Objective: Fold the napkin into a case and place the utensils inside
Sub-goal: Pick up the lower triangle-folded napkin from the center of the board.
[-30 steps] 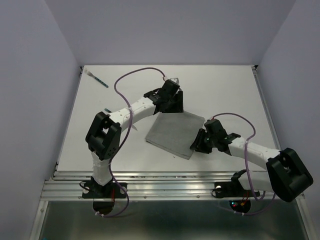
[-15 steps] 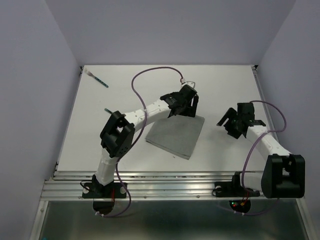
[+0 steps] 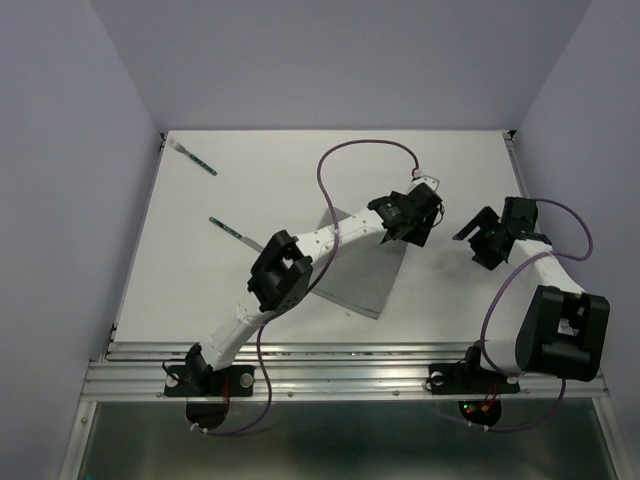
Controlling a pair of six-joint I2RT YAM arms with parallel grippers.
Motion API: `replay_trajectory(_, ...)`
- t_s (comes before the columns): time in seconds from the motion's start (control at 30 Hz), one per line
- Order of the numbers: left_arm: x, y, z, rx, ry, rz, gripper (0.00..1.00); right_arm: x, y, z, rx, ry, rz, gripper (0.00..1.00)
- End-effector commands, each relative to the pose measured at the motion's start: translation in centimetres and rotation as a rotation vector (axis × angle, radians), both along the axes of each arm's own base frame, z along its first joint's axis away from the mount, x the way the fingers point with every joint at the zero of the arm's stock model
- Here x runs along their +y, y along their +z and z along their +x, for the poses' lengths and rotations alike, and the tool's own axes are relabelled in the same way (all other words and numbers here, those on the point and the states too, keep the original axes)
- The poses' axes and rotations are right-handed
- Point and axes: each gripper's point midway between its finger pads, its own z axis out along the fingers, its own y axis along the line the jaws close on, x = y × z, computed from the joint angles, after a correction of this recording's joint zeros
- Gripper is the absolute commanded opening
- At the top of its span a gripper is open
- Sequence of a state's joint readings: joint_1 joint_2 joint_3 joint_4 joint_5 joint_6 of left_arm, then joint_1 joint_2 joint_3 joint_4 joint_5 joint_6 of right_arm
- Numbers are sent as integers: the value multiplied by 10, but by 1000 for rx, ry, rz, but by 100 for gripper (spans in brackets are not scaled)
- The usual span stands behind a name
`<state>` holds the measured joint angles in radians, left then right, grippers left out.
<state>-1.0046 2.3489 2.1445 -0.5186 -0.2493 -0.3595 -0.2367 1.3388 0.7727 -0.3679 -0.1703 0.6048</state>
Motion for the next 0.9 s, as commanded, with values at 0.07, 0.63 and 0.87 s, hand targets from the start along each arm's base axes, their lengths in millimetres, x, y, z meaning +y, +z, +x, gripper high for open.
replay_trajectory(0.07,-2,4,10,-43,3,55,78,-8,22,13,-88,5,-24,80)
replay_trajectory(0.63,-1,-47,10,-23,23,145,78,-3,24,13,-106,23,-3,81)
replay_trajectory(0.87,6,-87,3,101,18,142,69,0,20,10,-97,25,12,81)
